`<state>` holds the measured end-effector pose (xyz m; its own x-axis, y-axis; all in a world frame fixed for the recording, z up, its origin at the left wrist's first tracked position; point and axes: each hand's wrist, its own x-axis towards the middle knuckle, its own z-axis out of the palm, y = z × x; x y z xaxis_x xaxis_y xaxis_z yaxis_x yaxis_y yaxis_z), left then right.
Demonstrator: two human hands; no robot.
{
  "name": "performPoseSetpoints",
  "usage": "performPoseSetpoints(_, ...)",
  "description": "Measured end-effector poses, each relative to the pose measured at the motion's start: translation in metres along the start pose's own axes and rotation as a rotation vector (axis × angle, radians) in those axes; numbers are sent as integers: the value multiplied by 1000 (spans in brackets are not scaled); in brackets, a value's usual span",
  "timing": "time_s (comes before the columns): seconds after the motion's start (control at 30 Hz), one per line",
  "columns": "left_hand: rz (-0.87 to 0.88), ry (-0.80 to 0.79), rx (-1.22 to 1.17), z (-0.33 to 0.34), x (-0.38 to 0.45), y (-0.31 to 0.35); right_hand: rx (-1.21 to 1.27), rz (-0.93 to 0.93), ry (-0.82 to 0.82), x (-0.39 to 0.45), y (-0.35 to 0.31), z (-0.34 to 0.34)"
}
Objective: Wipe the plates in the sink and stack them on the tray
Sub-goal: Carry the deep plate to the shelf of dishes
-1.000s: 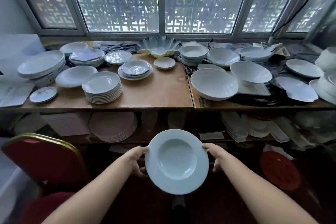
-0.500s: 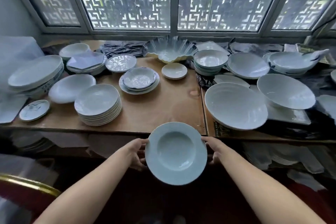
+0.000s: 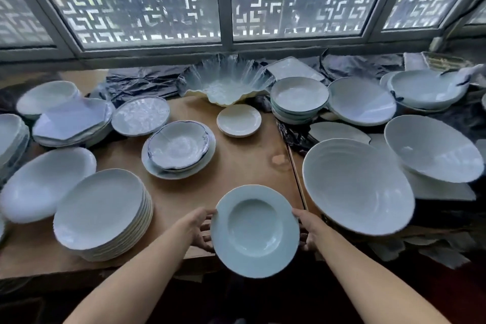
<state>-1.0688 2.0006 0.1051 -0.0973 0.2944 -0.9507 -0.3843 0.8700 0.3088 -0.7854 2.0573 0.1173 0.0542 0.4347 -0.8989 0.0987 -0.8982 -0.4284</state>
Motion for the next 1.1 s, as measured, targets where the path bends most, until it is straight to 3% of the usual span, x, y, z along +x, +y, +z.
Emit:
performPoseSetpoints(0.23, -48, -39, 64, -1, 57, 72, 150, 36, 83, 47, -36, 37)
performPoseSetpoints(0.67, -127, -76, 169, 32, 124, 137, 440, 20, 245, 98, -59, 50)
performPoseSetpoints(1.1, 56, 33, 312, 53, 141, 149, 476, 12, 424, 133, -54, 42)
